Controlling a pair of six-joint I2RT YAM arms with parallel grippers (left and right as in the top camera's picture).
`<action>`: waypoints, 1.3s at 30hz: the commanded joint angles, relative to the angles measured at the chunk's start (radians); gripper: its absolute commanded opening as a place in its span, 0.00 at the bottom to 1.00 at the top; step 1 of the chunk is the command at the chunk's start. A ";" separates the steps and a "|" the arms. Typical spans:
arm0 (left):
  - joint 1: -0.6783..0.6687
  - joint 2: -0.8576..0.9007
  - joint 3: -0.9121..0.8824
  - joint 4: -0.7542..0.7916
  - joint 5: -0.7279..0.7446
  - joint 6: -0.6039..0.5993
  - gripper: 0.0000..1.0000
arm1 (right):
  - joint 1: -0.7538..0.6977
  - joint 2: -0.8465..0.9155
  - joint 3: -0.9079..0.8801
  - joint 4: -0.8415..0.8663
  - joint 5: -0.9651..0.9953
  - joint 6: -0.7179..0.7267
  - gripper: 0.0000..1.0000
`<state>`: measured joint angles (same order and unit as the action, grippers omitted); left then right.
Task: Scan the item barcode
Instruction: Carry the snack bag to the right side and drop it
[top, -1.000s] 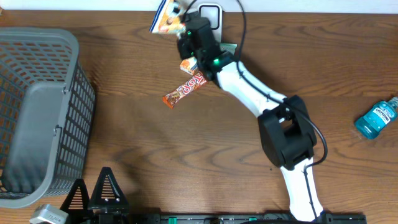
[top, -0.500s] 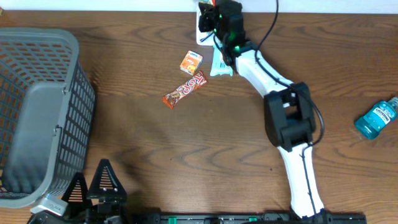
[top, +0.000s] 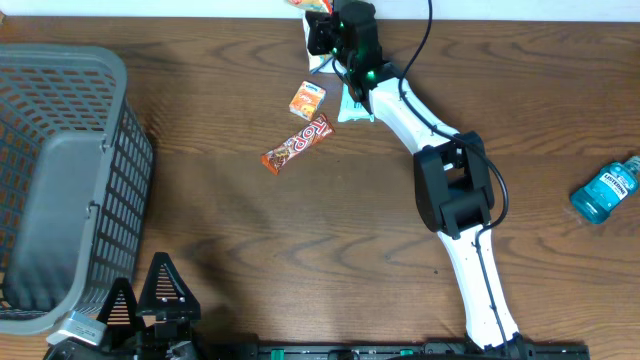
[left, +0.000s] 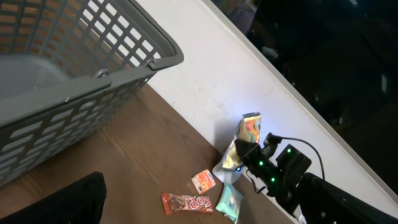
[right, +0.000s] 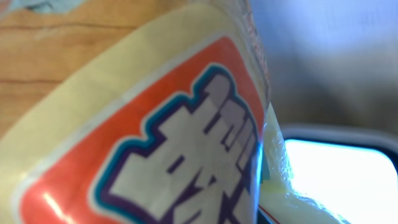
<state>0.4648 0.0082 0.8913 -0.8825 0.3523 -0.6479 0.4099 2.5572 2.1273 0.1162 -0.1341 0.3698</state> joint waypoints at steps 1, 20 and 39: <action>0.006 -0.005 -0.004 0.006 -0.005 0.006 0.98 | 0.000 -0.117 0.025 -0.093 0.082 -0.070 0.01; -0.018 -0.005 -0.004 -0.021 0.006 -0.208 0.98 | -0.365 -0.444 0.018 -1.078 0.805 -0.112 0.01; -0.124 -0.005 0.006 -0.045 0.005 -0.203 0.98 | -0.793 -0.179 0.018 -1.359 0.656 -0.048 0.09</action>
<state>0.3447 0.0082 0.8894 -0.9276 0.3531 -0.8429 -0.3588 2.4046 2.1357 -1.2415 0.4633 0.3046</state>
